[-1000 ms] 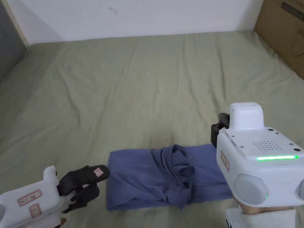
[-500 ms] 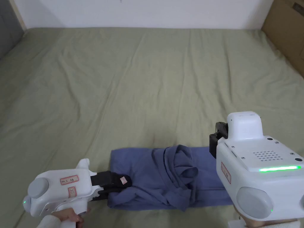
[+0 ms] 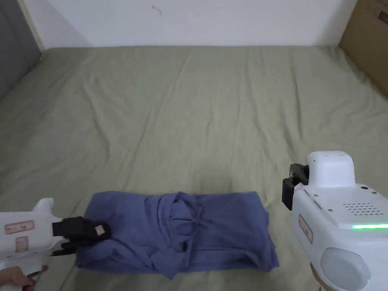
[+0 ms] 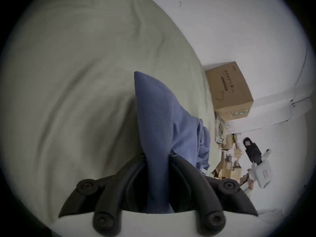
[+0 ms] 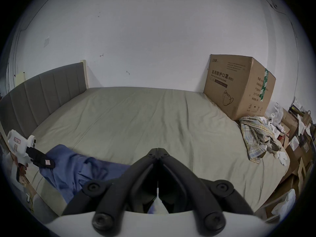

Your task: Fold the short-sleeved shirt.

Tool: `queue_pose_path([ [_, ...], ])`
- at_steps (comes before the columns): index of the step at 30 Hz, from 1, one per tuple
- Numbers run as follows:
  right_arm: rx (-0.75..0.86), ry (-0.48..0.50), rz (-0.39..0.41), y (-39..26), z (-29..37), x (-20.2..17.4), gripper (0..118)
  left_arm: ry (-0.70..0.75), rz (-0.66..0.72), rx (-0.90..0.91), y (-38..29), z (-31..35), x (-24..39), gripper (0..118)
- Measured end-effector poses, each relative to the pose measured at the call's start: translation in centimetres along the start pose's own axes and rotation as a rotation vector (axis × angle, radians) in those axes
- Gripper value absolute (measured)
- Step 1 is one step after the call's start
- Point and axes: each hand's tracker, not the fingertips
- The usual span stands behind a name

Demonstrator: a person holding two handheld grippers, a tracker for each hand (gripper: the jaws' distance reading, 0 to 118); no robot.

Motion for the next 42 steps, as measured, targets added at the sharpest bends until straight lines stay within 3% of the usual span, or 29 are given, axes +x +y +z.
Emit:
queue_pose_path([
  [4, 0.001, 0.002, -0.01, -0.3, 0.2, 0.7, 0, 0.055, -0.013, 0.024, -0.6, 0.8, 2.8, 13],
  [11, 0.015, 0.01, -0.091, -0.6, 1.1, 3.4, 0, 0.207, -0.309, 0.064, -1.8, 0.6, 16.3, 13],
  [14, 0.034, 0.014, -0.158, -0.6, 1.7, 5.1, 0, 0.281, -0.49, 0.026, -3.4, -2.5, 22.1, 13],
  [21, 0.044, -0.001, -0.221, -1.0, 2.6, 8.2, 0, 0.236, -0.583, -0.121, -7.0, -12.1, 27.2, 17],
  [22, 0.047, -0.01, -0.226, -1.2, 2.6, 8.6, 0, 0.23, -0.607, -0.143, -7.7, -13.5, 27.6, 26],
  [24, 0.044, -0.024, -0.235, -1.4, 2.7, 9.3, 0, 0.179, -0.617, -0.175, -8.6, -15.7, 27.5, 84],
  [25, 0.047, -0.029, -0.239, -1.5, 2.7, 9.6, 0, 0.15, -0.626, -0.231, -9.1, -16.7, 27.4, 107],
  [26, 0.045, -0.031, -0.245, -1.5, 2.6, 9.9, 0, 0.13, -0.618, -0.261, -9.4, -17.2, 27.2, 117],
  [31, 0.035, -0.032, -0.287, -1.7, 2.3, 10.8, 0, 0.143, -0.557, -0.199, -8.8, -15.2, 26.7, 112],
  [33, 0.03, -0.031, -0.285, -1.8, 2.2, 10.7, 0, 0.11, -0.512, -0.14, -7.9, -13.2, 26.1, 102],
  [34, 0.025, -0.031, -0.284, -1.9, 2.1, 10.6, 0, 0.085, -0.483, -0.111, -7.3, -12.1, 25.5, 88],
  [36, 0.016, -0.023, -0.286, -2.1, 1.9, 10.6, 0, 0.093, -0.438, -0.064, -6.3, -10.6, 24.6, 23],
  [37, 0.013, -0.023, -0.285, -2.2, 1.8, 10.4, 0, 0.132, -0.419, -0.051, -5.9, -10.5, 24.0, 2],
  [40, 0.007, -0.018, -0.277, -2.3, 1.7, 10.2, 0, 0.25, -0.405, -0.078, -5.5, -12.1, 22.3, 3],
  [42, 0.007, -0.017, -0.274, -2.3, 1.7, 10.2, 0, 0.248, -0.394, -0.121, -6.1, -13.6, 21.7, 2],
])
